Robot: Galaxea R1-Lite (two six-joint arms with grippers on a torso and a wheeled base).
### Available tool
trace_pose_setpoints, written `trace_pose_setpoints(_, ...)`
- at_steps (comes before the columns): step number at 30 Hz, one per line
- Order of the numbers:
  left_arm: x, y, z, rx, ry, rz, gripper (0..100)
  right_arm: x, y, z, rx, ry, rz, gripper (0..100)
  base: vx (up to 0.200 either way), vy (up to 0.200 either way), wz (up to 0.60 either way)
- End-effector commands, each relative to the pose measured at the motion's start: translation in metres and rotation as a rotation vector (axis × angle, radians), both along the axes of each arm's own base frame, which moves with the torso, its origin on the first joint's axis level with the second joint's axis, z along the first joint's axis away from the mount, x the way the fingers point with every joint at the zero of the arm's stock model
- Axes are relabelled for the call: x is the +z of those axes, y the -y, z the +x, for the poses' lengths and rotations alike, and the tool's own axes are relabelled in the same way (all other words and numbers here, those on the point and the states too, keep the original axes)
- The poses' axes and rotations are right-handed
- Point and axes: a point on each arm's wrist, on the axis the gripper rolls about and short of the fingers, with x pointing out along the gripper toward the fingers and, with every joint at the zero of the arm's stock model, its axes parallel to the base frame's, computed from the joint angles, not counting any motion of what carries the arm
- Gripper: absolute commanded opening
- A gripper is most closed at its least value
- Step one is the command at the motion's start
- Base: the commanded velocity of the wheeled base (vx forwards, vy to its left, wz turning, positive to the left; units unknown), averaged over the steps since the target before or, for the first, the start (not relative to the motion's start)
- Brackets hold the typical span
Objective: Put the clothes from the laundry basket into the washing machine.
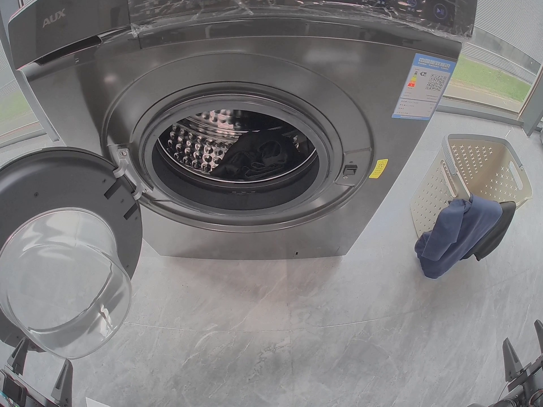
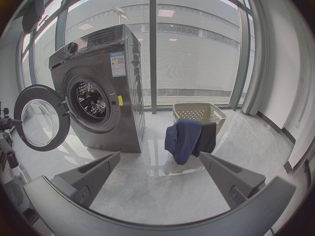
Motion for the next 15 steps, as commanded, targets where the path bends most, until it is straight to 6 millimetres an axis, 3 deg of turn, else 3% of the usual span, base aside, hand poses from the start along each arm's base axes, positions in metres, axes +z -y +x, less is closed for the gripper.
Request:
trace_pose_setpoints(1, -0.0046, 0.0, 0.0003, -0.001, -0.004, -0.001, 100, -0.0038, 0.0, 0.0005, 0.0, -0.007, 0.0, 100, 0.0, -0.2, 0.0)
trace_pose_setpoints(15, -0.0046, 0.0, 0.0003, 0.002, -0.004, -0.001, 100, -0.0038, 0.0, 0.0005, 0.0, -0.007, 0.0, 100, 0.0, -0.2, 0.0)
